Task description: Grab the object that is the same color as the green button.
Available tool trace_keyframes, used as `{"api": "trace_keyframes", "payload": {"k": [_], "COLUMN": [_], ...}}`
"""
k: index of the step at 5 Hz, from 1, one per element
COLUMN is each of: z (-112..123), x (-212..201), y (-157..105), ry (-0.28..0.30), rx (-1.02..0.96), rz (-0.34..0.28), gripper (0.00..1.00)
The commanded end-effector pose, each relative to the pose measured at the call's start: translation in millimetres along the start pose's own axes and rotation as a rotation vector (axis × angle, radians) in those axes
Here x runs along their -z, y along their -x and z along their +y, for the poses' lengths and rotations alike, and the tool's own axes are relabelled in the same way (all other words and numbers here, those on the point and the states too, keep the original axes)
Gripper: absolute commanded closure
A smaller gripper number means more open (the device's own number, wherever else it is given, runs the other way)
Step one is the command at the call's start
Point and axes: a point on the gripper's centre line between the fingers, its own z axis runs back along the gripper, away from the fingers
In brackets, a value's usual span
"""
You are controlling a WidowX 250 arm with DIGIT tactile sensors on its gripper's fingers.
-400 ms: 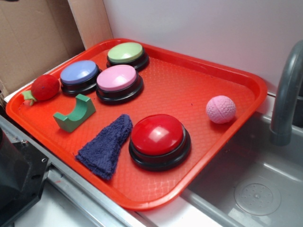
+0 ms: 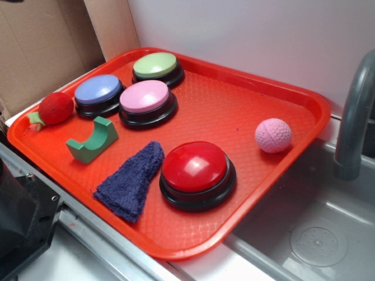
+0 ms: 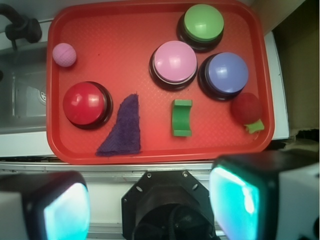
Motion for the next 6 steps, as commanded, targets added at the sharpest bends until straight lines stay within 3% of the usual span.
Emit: {"api": "trace_keyframes", "payload": {"k": [1, 2, 3, 4, 6], "z": [42, 59, 68, 68, 69], "x": [63, 111, 152, 181, 218], "y": [-18, -28, -35, -42, -46], "ry": [-0.004, 0.006, -0.012, 0.029, -0.027], "rx": [-0.124, -0.153, -0.176, -0.155, -0.134], "rz": [-0.061, -0.077, -0.049, -0.066, 0.001], "gripper": [0.00, 0.00, 0.00, 0.00, 0.00]}}
